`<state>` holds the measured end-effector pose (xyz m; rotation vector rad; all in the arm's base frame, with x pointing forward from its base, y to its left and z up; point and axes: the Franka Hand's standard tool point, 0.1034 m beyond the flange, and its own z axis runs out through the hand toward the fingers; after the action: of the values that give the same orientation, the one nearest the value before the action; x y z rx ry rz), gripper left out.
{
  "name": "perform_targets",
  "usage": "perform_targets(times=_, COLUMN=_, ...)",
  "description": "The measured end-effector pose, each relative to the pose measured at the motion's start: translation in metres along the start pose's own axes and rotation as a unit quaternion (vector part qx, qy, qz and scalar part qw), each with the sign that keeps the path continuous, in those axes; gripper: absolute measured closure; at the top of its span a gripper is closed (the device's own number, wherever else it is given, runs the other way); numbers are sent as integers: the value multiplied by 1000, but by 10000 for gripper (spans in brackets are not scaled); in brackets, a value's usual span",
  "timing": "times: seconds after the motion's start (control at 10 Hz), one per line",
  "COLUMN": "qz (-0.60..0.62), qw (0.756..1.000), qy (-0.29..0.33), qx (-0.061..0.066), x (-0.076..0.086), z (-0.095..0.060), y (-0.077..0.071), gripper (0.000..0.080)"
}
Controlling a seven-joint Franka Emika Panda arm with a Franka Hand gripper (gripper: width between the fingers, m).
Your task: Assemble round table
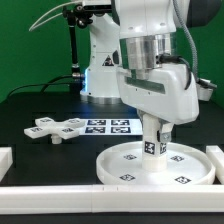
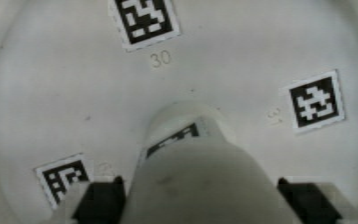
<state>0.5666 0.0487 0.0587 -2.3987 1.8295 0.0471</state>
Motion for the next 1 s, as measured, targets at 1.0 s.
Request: perform_targets(times=1.0, qz=-167, qw=986, qy=5, qx=-22, x=-63, z=-21, y=26, gripper=151)
